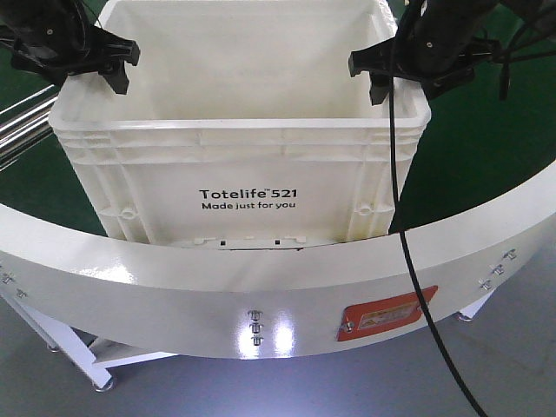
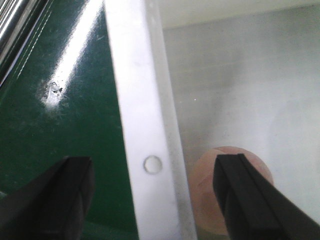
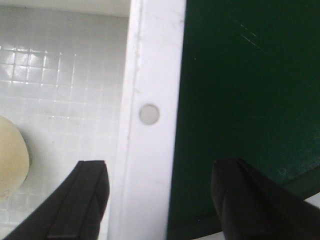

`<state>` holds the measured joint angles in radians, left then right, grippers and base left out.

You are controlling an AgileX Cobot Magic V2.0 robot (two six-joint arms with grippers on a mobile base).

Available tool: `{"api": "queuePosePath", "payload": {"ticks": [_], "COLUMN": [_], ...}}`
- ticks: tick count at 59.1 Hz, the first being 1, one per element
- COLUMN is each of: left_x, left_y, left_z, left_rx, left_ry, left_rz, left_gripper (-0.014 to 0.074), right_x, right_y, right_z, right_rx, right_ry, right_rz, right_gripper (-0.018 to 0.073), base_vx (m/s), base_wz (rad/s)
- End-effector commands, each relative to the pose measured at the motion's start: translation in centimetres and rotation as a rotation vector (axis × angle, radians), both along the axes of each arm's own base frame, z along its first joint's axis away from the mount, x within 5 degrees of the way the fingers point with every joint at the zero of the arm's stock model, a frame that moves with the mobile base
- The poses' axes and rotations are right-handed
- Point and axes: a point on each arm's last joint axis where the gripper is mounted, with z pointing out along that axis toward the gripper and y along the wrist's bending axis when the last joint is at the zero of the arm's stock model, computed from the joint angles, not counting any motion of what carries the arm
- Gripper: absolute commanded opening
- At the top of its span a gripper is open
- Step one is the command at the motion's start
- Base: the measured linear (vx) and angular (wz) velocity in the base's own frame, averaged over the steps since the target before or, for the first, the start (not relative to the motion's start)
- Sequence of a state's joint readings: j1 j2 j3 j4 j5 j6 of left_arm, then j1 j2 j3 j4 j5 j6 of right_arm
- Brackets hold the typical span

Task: Place moving items into box and shelve
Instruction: 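Lower both grippers onto opposite rims of the white tote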

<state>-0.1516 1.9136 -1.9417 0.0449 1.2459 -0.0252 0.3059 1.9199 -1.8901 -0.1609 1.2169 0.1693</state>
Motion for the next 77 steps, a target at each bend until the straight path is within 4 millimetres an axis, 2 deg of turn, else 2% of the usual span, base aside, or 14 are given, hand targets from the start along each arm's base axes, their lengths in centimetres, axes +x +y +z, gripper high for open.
{"api": "queuePosePath", "payload": {"ticks": [1, 21, 40, 48, 66, 77], "left_x": [-1.2, -1.2, -1.2, -1.2, -1.27, -1.28], "left_y": [0.25, 0.25, 0.26, 0.26, 0.14, 0.07], "left_z": [3.24, 3.24, 3.24, 3.24, 3.33, 3.33], "left_rx": [-0.004, -0.004, -0.003, -0.003, -0.015, -0.015], "left_ry": [-0.093, -0.093, -0.093, -0.093, -0.094, -0.094], "left_rz": [0.005, 0.005, 0.005, 0.005, 0.005, 0.004], "left_gripper": [0.059, 0.059, 0.0578, 0.0501, 0.0261, 0.0162], "right_x": [-0.79, -1.1, -1.02, -1.01, -1.0, -0.95], "right_y": [-0.5, -0.09, -0.15, -0.15, -0.15, -0.13], "right_z": [3.26, 4.15, 3.88, 3.89, 3.87, 3.9], "right_rx": [0.012, 0.071, 0.058, 0.061, 0.062, 0.064], "right_ry": [-0.108, -0.118, -0.108, -0.109, -0.11, -0.116], "right_rz": [0.011, 0.025, 0.022, 0.018, 0.016, 0.017], "right_gripper": [0.0488, 0.0488, 0.0466, 0.0404, 0.0184, 0.0111], "base_vx": [0.0, 0.0, 0.0, 0.0, 0.0, 0.0], "base_wz": [0.0, 0.0, 0.0, 0.0, 0.0, 0.0]}}
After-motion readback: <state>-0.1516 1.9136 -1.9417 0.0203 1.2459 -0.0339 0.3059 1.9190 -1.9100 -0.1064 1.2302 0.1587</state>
